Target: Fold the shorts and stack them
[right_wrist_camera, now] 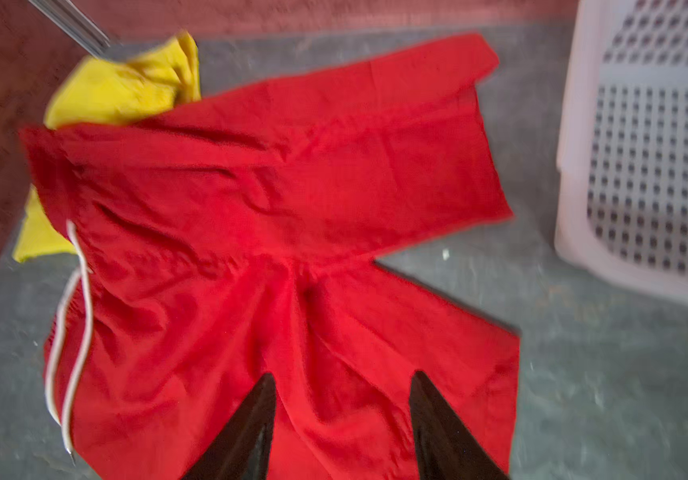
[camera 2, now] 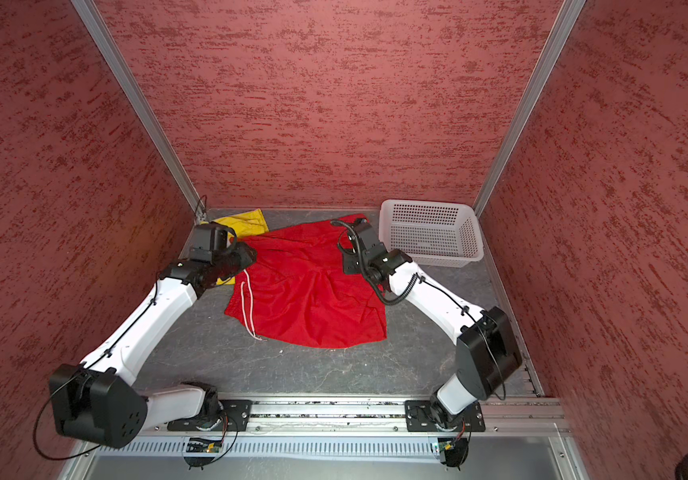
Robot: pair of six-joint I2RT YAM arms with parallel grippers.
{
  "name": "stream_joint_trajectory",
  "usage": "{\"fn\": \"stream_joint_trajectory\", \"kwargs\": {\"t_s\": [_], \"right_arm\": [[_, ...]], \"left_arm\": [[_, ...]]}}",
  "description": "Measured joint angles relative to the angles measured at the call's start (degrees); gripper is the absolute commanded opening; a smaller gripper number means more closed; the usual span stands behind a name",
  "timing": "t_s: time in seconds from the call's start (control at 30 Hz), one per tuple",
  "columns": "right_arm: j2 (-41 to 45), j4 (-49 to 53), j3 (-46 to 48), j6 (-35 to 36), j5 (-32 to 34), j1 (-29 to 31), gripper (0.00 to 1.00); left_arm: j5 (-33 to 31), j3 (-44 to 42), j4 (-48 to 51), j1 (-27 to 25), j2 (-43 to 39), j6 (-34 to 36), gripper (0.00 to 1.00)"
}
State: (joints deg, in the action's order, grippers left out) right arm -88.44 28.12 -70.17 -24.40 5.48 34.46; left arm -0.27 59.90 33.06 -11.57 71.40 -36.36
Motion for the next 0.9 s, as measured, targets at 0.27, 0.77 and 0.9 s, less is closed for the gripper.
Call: {"fn": "stream_joint_trajectory", "kwargs": {"t_s": [0.27,0.77,0.9], "right_arm": [[6.1,-5.4,25.0,-11.0,-6.1,0.3,0.53],[-2.9,-22.1,27.5,-21.6,-15.7,-1.7,0.52],[-3.1,-22.7,27.5,-22.3,-15.8,-2.2,0.55]], "left_arm": [[-0.1,-14.0,-0.9,-10.3,1.6,-4.8,0.27],[0.1,-20.0,-8.6,-12.9,9.2,-8.9,0.24],[0.2,-20.2,-10.1,-12.9,10.5,-8.9,0.24]]}}
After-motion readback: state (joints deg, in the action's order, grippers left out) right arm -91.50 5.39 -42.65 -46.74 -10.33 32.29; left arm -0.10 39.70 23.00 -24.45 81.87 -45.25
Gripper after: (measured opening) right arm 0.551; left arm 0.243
